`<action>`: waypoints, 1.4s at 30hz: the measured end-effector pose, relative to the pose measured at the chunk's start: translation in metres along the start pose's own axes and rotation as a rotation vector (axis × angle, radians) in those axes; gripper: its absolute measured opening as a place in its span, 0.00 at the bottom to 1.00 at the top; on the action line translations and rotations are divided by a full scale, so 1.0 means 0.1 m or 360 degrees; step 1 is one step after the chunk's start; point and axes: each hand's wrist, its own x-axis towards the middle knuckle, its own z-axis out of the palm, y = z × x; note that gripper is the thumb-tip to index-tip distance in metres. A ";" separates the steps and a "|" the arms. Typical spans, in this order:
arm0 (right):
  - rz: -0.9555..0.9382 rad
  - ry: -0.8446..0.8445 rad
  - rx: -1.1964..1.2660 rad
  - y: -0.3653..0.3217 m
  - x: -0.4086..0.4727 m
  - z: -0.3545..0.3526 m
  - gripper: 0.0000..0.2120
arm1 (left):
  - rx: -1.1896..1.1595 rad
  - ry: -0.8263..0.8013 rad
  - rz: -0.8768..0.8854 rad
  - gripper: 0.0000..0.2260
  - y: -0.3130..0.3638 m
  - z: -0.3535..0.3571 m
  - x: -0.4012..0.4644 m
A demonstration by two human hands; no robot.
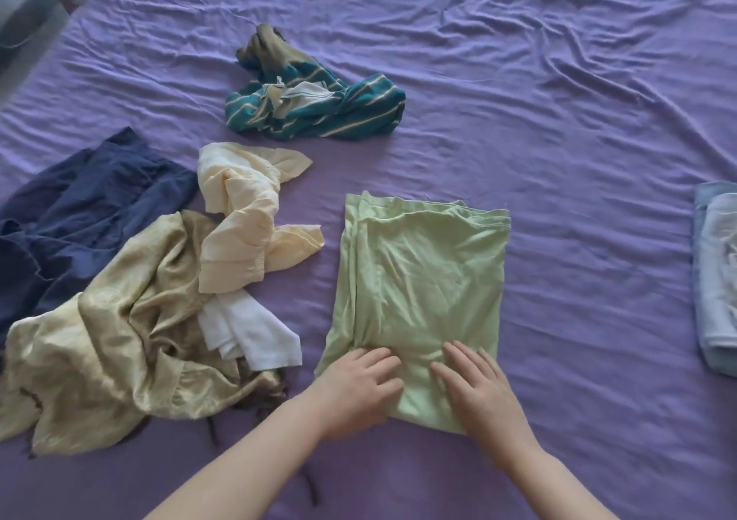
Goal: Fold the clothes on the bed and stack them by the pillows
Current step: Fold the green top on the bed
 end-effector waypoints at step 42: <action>0.0997 -0.0229 0.1197 0.33 -1.80 -1.48 0.13 | -0.1208 0.0303 -0.0654 0.13 1.54 -0.37 -0.29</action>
